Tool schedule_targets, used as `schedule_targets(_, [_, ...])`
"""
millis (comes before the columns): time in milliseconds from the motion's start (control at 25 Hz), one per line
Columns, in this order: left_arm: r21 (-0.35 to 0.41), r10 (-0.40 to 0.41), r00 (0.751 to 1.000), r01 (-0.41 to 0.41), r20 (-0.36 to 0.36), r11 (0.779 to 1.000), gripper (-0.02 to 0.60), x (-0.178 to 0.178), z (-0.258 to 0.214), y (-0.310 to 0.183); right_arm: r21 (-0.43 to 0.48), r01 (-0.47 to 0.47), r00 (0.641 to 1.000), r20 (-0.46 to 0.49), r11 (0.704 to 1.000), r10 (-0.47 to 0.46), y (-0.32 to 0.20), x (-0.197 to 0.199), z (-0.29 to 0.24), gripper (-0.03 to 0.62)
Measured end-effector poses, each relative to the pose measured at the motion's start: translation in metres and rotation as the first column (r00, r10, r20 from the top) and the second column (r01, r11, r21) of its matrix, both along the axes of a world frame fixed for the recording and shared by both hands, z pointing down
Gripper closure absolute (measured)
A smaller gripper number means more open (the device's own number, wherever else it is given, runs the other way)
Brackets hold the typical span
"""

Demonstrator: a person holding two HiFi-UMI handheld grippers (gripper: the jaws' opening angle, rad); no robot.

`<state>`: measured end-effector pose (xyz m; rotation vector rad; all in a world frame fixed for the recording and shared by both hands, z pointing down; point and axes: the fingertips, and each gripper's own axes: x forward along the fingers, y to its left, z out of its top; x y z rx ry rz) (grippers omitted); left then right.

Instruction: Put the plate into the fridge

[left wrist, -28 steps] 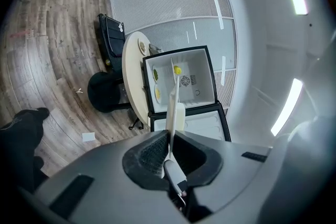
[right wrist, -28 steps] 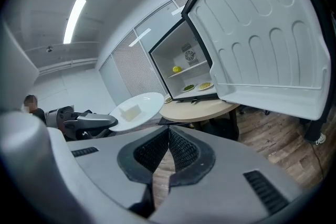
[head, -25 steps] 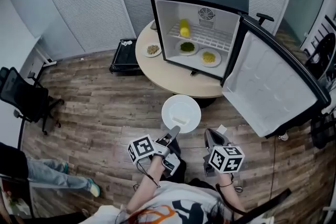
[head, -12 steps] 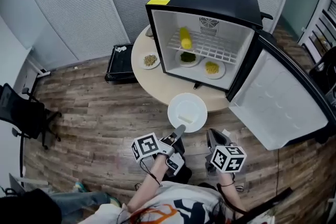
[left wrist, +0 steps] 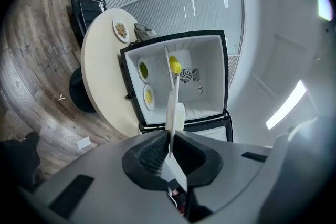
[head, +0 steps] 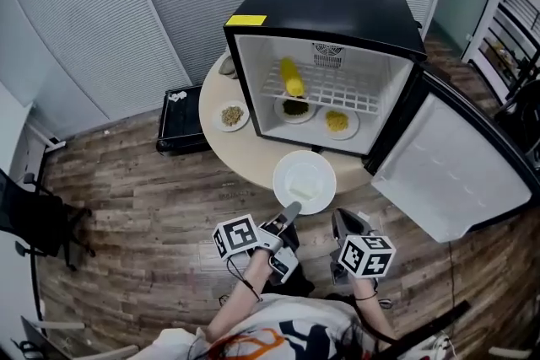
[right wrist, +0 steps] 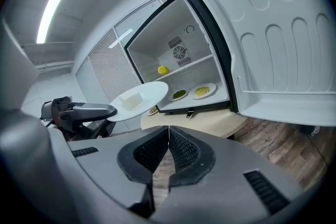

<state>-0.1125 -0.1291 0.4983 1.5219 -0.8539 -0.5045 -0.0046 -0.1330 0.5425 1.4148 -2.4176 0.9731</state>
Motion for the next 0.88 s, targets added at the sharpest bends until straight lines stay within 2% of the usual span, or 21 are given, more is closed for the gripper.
schedule_targets(360, [-0.001,0.063,0.998,-0.063,-0.012,0.998,0.557,-0.009,0.0,-0.018,0.004,-0.065,0.998,-0.021,0.998,0.065,-0.004,-0.005,0.0,0.577])
schedule_targets(560, [0.01,0.08,0.997,-0.08,-0.024,0.997,0.557,-0.003,-0.005,-0.029,0.022,-0.091,0.995,-0.033,0.996,0.092,-0.005,0.002,-0.008,0.577])
schedule_targets(880, [0.012,0.114,0.993,-0.114,-0.021,0.993,0.557,0.006,-0.007,-0.041,0.005,-0.096,0.995,-0.033,0.995,0.096,-0.02,0.003,-0.004,0.577])
